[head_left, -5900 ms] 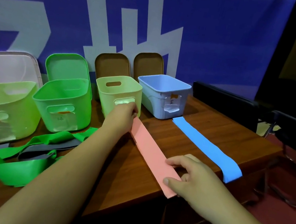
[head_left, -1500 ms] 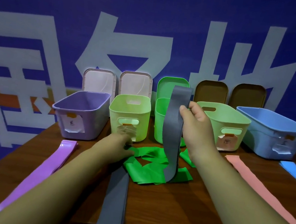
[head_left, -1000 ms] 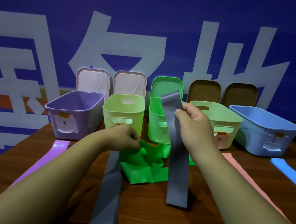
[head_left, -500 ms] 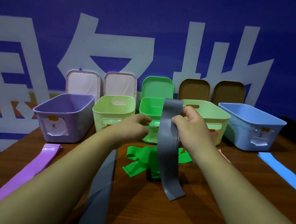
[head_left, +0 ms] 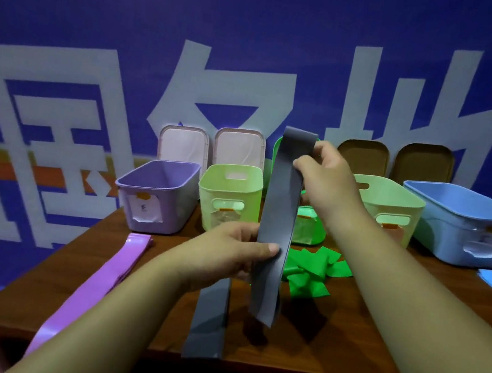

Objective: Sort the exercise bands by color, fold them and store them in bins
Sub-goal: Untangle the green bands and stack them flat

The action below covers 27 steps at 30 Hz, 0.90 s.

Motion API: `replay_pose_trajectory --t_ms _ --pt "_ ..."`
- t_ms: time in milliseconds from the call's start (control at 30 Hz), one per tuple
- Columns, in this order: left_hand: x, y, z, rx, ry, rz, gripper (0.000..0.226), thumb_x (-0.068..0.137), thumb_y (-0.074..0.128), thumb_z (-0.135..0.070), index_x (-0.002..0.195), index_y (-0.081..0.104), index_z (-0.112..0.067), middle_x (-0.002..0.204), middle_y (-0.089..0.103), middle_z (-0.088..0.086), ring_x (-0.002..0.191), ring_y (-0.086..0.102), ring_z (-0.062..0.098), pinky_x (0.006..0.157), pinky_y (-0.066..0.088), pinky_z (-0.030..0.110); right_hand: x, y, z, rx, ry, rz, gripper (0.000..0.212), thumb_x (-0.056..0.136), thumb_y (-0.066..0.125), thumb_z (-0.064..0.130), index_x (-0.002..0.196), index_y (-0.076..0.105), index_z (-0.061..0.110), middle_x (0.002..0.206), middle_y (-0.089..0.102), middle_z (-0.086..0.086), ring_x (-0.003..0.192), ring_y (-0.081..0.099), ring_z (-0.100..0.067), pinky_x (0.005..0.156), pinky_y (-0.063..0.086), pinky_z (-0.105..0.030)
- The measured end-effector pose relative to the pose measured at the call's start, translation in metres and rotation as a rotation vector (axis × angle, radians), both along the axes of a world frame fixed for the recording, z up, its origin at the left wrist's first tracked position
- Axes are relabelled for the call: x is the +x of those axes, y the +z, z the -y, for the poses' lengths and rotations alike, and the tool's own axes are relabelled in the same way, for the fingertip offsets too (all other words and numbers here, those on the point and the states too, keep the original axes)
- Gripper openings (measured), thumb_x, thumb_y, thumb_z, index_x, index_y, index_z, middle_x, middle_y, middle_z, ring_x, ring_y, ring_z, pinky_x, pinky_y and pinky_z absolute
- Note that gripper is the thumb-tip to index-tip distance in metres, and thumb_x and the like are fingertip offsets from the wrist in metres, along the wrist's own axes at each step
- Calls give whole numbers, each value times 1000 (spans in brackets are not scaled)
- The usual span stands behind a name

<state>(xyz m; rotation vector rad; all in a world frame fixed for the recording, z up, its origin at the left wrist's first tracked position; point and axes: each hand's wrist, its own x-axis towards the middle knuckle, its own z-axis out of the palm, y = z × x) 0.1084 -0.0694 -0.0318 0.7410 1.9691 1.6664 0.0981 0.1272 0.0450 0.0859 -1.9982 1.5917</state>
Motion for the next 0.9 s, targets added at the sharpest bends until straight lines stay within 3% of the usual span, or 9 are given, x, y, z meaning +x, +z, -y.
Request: replay_pose_trajectory --t_ms 100,167,267,367,600,733,900 --pt "21 -1 19 16 49 73 39 101 69 -23 138 66 -13 136 69 22 118 64 35 101 48 54 -14 -8 11 -27 46 5 12 84 67 20 94 66 26 92 73 -5 84 67 -22 70 60 -45" --pt "32 -4 33 18 114 118 32 103 66 -14 135 67 -10 134 71 19 118 67 33 106 50 53 -24 -19 20 -13 62 29 13 86 72 16 92 65 25 92 73 -6 83 66 -20 68 57 -43" --pt "43 -10 56 -14 205 174 26 101 67 -9 127 69 -7 120 76 16 107 71 29 96 56 44 -41 -35 32 18 42 66 14 90 76 18 91 65 27 90 72 2 81 67 -17 68 54 -39" --pt "51 -16 76 -141 261 98 23 98 74 -12 120 72 -9 105 81 6 98 78 22 87 64 38 -54 -51 46 21 35 136 12 93 76 22 92 65 26 92 73 -1 74 66 -17 59 52 -34" --pt "55 -31 90 -308 360 -30 31 86 88 -22 112 72 -17 87 80 -3 76 77 8 64 62 24 -76 -82 76 72 101 272 8 97 74 21 94 67 22 94 75 -5 83 73 -24 55 50 -32" --pt "57 -39 82 -326 383 24 52 85 88 -12 128 60 -8 108 69 8 65 74 0 53 58 19 -84 -102 84 162 116 378 4 98 73 18 96 71 17 101 77 -13 85 73 -23 56 53 -32" --pt "56 -44 79 -405 411 62 74 80 94 -20 139 50 -19 121 57 3 66 78 20 55 60 26 -90 -127 84 274 98 475 13 99 73 17 87 69 15 103 76 -19 80 69 -26 59 56 -34"
